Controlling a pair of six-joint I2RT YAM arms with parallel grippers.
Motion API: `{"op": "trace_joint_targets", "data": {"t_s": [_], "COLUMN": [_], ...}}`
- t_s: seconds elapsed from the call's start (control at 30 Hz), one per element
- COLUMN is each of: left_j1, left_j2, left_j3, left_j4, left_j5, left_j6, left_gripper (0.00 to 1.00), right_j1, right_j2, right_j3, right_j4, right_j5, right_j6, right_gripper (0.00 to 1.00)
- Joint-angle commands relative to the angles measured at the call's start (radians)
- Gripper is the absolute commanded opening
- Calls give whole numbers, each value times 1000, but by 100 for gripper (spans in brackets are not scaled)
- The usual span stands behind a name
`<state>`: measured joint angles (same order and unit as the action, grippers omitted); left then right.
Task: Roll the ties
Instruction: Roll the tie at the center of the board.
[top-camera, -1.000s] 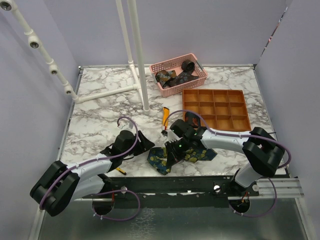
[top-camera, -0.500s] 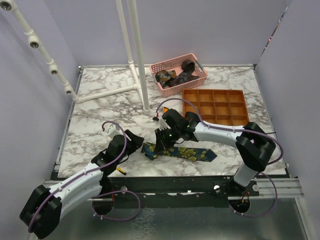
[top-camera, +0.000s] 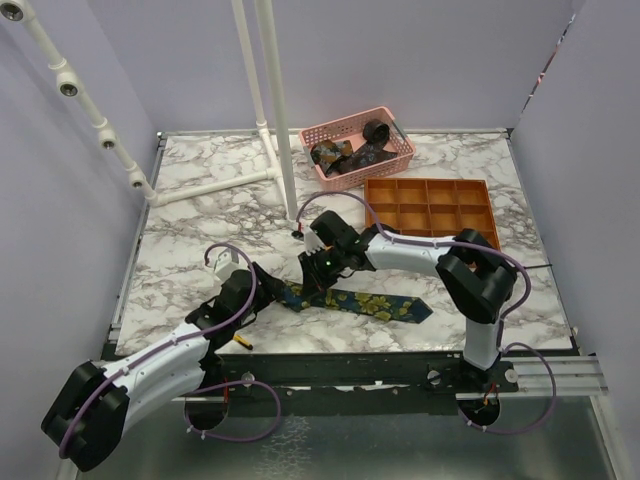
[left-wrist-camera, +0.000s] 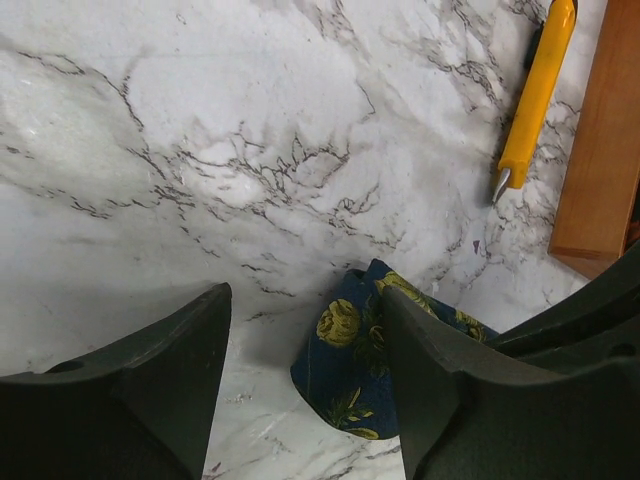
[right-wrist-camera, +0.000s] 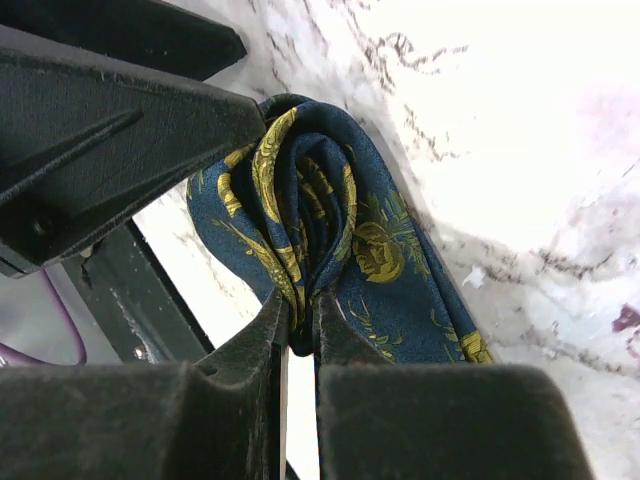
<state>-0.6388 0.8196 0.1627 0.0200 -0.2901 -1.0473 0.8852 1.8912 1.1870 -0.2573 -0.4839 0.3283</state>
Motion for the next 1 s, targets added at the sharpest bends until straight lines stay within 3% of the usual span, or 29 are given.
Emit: {"op": "trace_joint_targets", "data": {"t_s": [0.0,0.13,0.27,0.43,0.57,0.8,0.97], "left_j1": [4,5,10,44,86,223,282], "left_j2": [31,44,37,62,85,134,225], "left_j3": [19,24,44,106,161,210,237], "left_j4": [-18,-28,-61,-96,-122,-84,-25], "left_j5": [-43,-52,-73,-68,-52,34,103], "left_j6": [4,7,24,73,125,165,184], "left_gripper": [63,63,64,66,67,68,67], "right_j1": [-21,-31,-35,-36,-39,-61,-74], "right_j2": [48,61,-9,-143,-264,-355,-430], "right_j3": [63,98,79,0,-120,-390,-552], "right_j4": [-14,-43,-45,-43,-23,-11,-26], "right_j5": [22,55,90,161,301,503,574], "right_j6": [-97,-117,-57,20,135,428,573], "right_gripper": [10,16,47,70,71,59,59]}}
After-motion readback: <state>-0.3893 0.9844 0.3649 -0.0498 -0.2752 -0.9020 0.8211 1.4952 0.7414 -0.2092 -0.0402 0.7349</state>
